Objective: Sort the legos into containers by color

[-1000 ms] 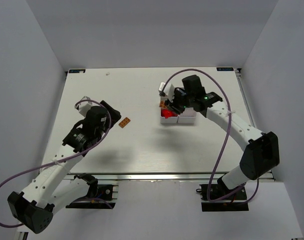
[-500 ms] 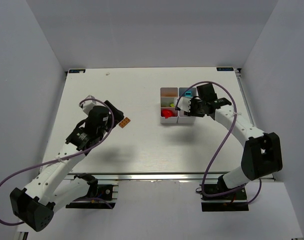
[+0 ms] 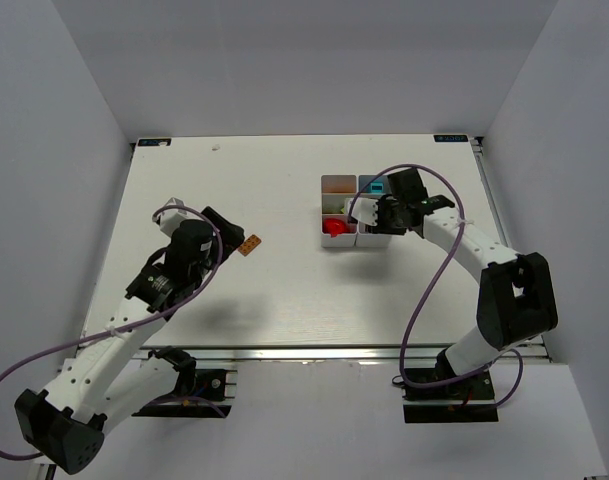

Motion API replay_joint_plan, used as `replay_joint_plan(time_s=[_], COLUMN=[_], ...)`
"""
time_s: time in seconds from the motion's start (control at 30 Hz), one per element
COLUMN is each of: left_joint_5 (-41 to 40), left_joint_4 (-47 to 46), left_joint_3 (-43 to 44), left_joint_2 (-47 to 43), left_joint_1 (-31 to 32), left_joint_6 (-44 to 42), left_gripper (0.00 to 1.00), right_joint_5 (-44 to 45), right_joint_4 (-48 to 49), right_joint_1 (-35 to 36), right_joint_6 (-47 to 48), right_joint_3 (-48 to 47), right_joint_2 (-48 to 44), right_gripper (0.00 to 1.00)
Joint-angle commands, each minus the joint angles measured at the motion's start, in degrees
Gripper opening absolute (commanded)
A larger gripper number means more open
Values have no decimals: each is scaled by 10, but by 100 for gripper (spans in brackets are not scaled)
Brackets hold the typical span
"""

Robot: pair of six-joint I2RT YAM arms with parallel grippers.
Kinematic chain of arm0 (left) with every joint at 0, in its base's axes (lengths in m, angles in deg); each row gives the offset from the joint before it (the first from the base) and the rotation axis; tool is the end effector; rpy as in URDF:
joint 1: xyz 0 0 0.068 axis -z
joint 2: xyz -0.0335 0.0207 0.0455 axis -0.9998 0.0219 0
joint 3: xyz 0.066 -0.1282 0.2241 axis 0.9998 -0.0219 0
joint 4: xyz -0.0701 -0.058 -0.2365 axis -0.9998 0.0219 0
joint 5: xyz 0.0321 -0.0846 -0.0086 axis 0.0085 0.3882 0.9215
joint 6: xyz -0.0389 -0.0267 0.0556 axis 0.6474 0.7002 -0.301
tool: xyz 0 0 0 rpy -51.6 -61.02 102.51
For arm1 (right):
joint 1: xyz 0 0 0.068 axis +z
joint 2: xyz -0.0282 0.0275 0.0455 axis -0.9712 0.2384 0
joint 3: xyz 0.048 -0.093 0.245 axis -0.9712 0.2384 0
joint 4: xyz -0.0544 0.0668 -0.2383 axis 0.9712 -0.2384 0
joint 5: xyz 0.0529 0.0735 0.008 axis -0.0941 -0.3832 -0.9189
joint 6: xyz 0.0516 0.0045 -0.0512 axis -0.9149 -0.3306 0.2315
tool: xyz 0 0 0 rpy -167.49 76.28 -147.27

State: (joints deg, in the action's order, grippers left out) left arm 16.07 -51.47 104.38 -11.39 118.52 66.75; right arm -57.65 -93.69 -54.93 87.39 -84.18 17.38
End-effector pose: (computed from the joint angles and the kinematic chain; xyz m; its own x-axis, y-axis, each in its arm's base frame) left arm 0.1817 -0.0765 0.2818 -0.4190 -0.6608 -0.6228 -0.3349 0.7500 -0.5704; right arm 0.3188 0.1283 0.2215 0.1483 -0.9564 -0.2515 -0.8056 0.0307 -0.5917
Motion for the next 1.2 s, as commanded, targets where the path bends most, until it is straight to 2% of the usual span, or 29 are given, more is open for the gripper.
replay_joint_plan(time_s=[0.0,0.03,0.07,0.17,0.27,0.33,0.43,0.47,0.5,0.57,0.67,0.73,0.77,0.87,1.0,1.1,1.17], left_joint_5=[-1,-1,0,5,15,26,39,44,48,61,69,61,53,54,82,129,158], left_joint_4=[6,6,5,-1,-7,-4,13,17,27,37,56,74,82,87,128,153,157], left_joint_3=[-4,-4,-5,-5,0,15,52,65,77,112,163,191,217,262,328,380,400], left_joint_2=[-11,-10,-10,-5,14,44,103,121,140,193,263,299,333,389,515,569,603], left_joint_1=[-2,-2,-2,-2,-2,-2,-2,-2,-2,-2,-3,-5,-9,-17,-32,-52,-68], left_joint_6=[6,6,6,2,-15,-41,-98,-119,-137,-192,-260,-307,-324,-400,-487,-563,-581], left_gripper=[98,98,98,98,98,98,95,93,89,72,39,41,52,69,78,80,80], right_joint_5=[-6,-9,-10,-15,-17,-26,-52,-63,-78,-128,-207,-251,-261,-289,-301,-308,-308], right_joint_4=[13,13,15,22,24,25,13,4,-9,-48,-75,-68,-62,-50,-26,-15,-11], right_joint_1=[5,5,8,9,10,9,5,2,-1,-7,-8,-9,-9,-9,-9,-8,-9], right_joint_6=[28,28,28,28,26,13,-41,-63,-85,-154,-241,-301,-319,-360,-390,-400,-402], right_joint_3=[-9,-7,-2,7,11,4,-34,-51,-69,-114,-129,-118,-103,-84,-54,-46,-44], right_joint_2=[-4,-7,-9,-22,-30,-35,-52,-53,-53,-53,-66,-80,-83,-91,-101,-106,-110], right_gripper=[44,49,59,76,79,76,65,53,48,35,33,46,63,74,75,75,75])
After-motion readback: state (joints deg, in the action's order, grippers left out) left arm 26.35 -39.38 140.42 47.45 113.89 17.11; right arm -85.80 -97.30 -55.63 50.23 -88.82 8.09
